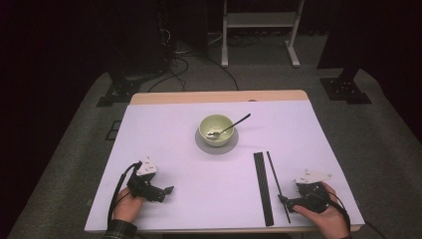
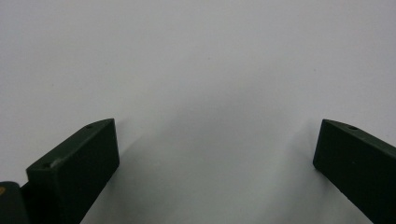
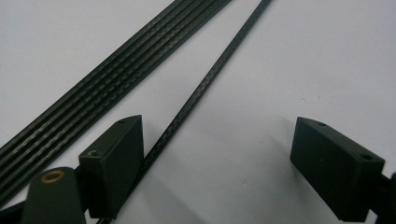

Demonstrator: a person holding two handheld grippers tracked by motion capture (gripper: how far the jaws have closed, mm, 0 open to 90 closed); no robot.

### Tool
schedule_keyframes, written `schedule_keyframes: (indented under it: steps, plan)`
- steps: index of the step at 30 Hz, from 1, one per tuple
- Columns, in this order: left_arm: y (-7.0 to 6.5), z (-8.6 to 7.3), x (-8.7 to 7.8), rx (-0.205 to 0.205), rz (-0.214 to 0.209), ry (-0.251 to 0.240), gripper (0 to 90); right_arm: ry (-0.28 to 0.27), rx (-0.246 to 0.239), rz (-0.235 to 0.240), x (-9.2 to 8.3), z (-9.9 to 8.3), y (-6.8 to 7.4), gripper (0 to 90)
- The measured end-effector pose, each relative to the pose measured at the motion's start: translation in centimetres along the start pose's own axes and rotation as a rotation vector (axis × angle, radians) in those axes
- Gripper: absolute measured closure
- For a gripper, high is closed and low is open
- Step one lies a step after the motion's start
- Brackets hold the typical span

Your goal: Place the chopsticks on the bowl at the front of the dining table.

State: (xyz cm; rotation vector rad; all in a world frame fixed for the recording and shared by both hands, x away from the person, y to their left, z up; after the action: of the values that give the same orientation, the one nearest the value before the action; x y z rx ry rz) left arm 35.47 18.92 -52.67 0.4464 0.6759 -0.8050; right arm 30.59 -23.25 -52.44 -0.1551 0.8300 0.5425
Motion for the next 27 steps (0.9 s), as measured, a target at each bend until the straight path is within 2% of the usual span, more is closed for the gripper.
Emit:
schedule_keyframes:
  steps: [27]
  plan:
    - [0.0,0.0,0.0,0.000,0.000,0.000,0.0,-0.001,0.043,-0.047,-0.8,-0.4,-2.8,16.2]
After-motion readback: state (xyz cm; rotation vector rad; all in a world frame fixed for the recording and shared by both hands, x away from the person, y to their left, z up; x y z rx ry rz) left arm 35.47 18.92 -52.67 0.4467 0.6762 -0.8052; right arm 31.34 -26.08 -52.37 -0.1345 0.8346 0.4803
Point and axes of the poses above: each handheld gripper's, and its own axes: x roughly forward along the jaws, z roughly out of its top, y roughly to its left, the point moved 9 cm from there along x, roughly forward along the jaws, and after that the axes turned 7 degrees about x, right-handed, at the moved point
